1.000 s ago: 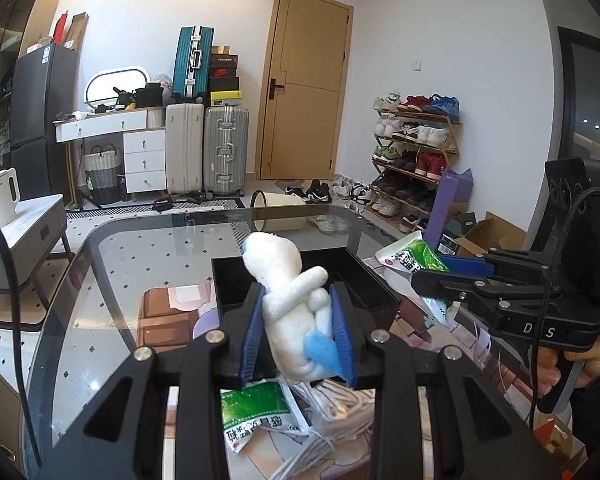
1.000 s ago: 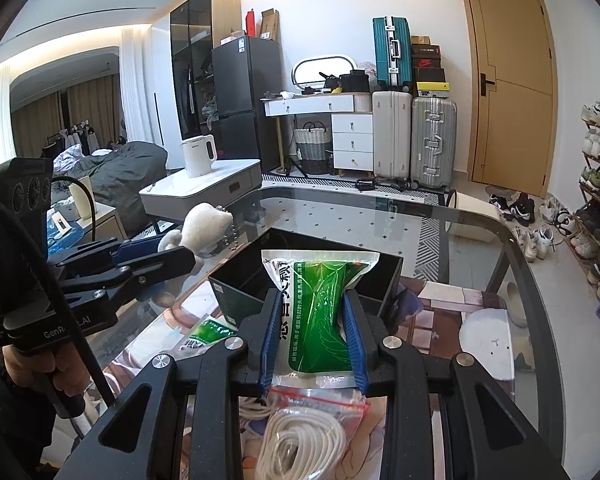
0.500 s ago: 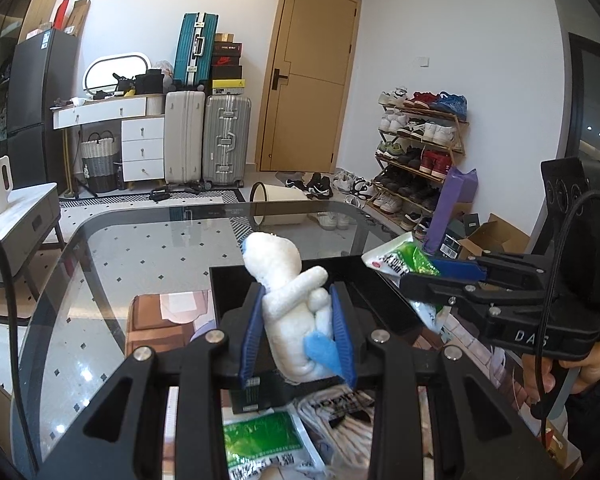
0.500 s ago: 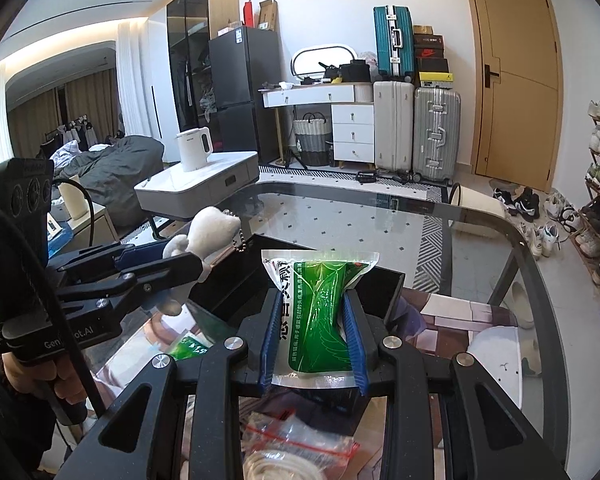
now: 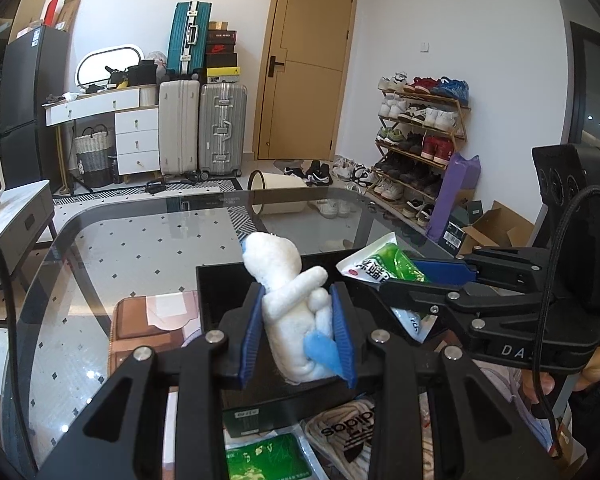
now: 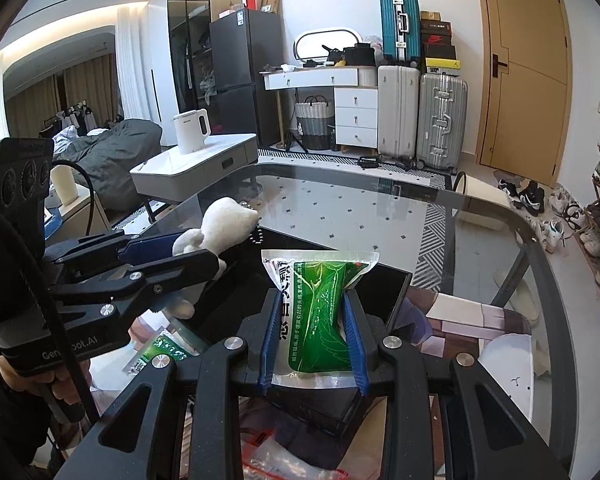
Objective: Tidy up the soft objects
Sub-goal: 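Carry the plush toy and packet over the black box and release both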
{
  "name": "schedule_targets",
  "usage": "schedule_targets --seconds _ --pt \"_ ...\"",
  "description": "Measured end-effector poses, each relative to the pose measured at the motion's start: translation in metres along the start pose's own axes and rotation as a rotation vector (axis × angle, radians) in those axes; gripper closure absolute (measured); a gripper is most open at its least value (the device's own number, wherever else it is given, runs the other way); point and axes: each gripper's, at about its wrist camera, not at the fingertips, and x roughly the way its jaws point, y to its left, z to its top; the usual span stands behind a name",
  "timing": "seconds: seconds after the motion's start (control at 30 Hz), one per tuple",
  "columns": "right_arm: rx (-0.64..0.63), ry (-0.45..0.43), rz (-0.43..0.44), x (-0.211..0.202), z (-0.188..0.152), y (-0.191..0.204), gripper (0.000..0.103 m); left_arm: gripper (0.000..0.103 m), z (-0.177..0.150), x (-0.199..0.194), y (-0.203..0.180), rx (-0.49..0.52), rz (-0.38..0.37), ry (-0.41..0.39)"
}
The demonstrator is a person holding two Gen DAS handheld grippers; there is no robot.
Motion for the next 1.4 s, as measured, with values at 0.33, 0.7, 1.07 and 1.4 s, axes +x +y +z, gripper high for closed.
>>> schedule_targets --seconds 0.33,0.7,1.07,1.4 --pt "-0.017 0.031 -0.004 0.019 0.003 -0.001 0.073 0.071 -0.002 0.021 -0.003 0.034 -0.003 0.069" --pt "-0.045 0.04 -0.023 0.025 0.006 0.002 0.073 0.071 -0.003 0.032 -0.001 0.041 0.033 0.135" --pt "-0.081 0.072 -0.009 0.04 0.008 0.005 0.073 0.07 -0.004 0.042 -0.003 0.068 0.022 0.153" --pt "-0.081 0.097 -0.014 0.051 0.005 -0.001 0.073 0.069 -0.005 0.043 0.0 0.067 0.019 0.161"
